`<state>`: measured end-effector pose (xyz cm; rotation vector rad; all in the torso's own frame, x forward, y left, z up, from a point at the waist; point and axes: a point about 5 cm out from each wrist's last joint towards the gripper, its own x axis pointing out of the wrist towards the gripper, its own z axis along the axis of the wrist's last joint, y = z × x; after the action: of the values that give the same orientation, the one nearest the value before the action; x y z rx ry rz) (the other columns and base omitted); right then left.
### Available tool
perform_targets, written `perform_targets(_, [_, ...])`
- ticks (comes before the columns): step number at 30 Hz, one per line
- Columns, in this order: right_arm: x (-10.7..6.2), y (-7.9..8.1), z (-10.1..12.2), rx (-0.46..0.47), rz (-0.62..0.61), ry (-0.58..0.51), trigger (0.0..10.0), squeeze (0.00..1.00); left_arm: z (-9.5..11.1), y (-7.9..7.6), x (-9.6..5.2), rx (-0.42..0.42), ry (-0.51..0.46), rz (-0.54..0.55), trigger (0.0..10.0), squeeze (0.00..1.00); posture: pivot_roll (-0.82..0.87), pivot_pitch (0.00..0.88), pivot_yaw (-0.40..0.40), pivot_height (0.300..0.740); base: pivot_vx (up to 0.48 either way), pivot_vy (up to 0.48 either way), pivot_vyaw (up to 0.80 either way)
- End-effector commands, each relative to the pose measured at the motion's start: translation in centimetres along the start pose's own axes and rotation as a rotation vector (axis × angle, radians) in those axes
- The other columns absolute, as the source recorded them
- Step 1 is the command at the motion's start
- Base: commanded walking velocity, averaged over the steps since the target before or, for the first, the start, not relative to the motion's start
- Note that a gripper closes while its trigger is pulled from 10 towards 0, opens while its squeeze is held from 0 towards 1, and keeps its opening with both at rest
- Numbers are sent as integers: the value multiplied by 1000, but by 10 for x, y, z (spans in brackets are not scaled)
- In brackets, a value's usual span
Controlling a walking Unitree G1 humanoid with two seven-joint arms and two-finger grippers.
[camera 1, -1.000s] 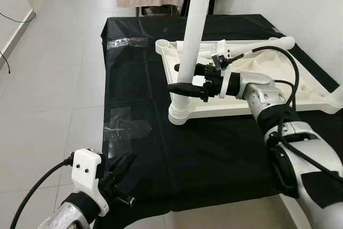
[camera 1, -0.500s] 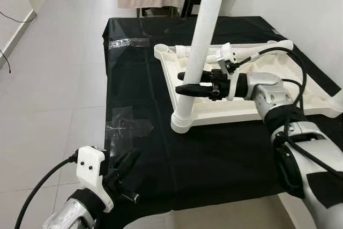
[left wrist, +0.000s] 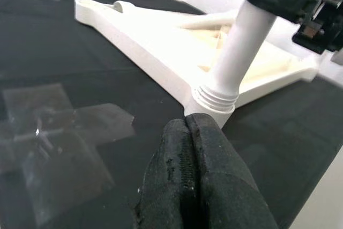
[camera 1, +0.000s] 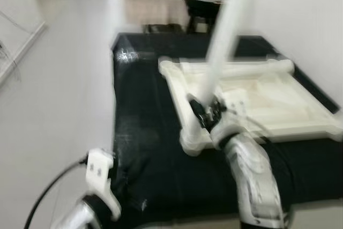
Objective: Building children table
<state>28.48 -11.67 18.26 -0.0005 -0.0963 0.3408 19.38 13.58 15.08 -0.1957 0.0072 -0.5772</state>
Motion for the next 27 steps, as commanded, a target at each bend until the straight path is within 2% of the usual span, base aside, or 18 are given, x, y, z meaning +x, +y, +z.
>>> perform_targets(1, [-15, 20, -50, 70, 9, 217, 0, 0, -3, -2, 1, -10, 15, -20, 10000, 0, -52, 131, -70, 740, 0, 0, 0])
perform_targets(2, [-7, 17, -47, 41, 35, 200, 0, 0, -3, -1, 1, -4, 19, -28, 10000, 0, -51, 123, -69, 740, 0, 0, 0])
perform_targets(6, [7, 8, -46, 57, 26, 190, 0, 0, -3, 1, 7, 20, 17, -53, 10000, 0, -38, 100, -68, 740, 0, 0, 0])
perform_targets(7, [18, 10, -46, 67, 94, 213, 10000, 0, -2, 5, 12, 46, 8, -57, 10000, 0, -16, 64, -72, 740, 0, 0, 0])
perform_targets(10, [22, 12, -47, 63, 152, 228, 10000, 0, -1, 7, 14, 58, 5, -57, 10000, 0, -13, 58, -72, 740, 0, 0, 0])
perform_targets(11, [23, 18, -42, 65, 212, 250, 10000, 1000, -1, 10, 18, 72, 1, -55, 10000, 0, -6, 41, -70, 740, 0, 0, 0])
perform_targets(13, [24, 23, -33, 61, 347, 252, 10000, 1000, 0, 13, 23, 89, -4, -58, 10000, 0, 4, 16, -67, 740, 0, 0, 0])
perform_targets(14, [24, 23, -33, 61, 347, 252, 10000, 1000, 0, 13, 23, 89, -4, -58, 10000, 0, 4, 16, -67, 740, 0, 0, 0])
perform_targets(15, [26, 23, -29, 55, 402, 240, 10000, 1000, 0, 14, 25, 94, -5, -62, 10000, 0, 4, 16, -67, 740, 0, 0, 0])
perform_targets(16, [32, 16, -24, 17, 511, 208, 10000, 1000, 0, 15, 27, 106, -8, -58, 10000, 0, 15, 0, -70, 740, 0, 0, 0])
perform_targets(17, [35, 10, -20, -11, 579, 188, 10000, 878, 0, 15, 28, 115, -9, -55, 10000, 0, 15, 0, -70, 740, 0, 0, 0])
perform_targets(18, [38, 3, -16, -31, 647, 184, 10000, 255, 0, 15, 28, 132, -12, -52, 10000, 0, 24, 0, -74, 740, 0, 0, 0])
perform_targets(20, [40, -2, -14, -40, 689, 184, 10000, 255, 1, 15, 28, 144, -13, -50, 10000, 0, 24, 0, -74, 740, 0, 0, 0])
perform_targets(21, [44, -8, -12, -58, 735, 193, 10000, 0, 1, 14, 27, 149, -18, -44, 10000, 0, 34, 0, -78, 740, 0, 0, 0])
perform_targets(22, [44, -8, -12, -58, 735, 193, 10000, 0, 1, 14, 27, 149, -18, -44, 10000, 0, 34, 0, -78, 740, 0, 0, 0])
perform_targets(23, [50, -19, -10, -46, 829, 227, 10000, 0, 1, 10, 26, 183, -25, -32, 10000, 0, 41, 0, -83, 740, 0, 0, 0])
perform_targets(24, [55, -26, -8, -20, 867, 243, 10000, 0, 2, 8, 25, 208, -28, -26, 10000, 0, 53, 0, -92, 740, 0, 0, 0])
perform_targets(27, [57, -29, -6, 0, 887, 252, 10000, 0, 2, 6, 24, 225, -30, -23, 10000, 0, 56, 0, -95, 740, 0, 0, 0])
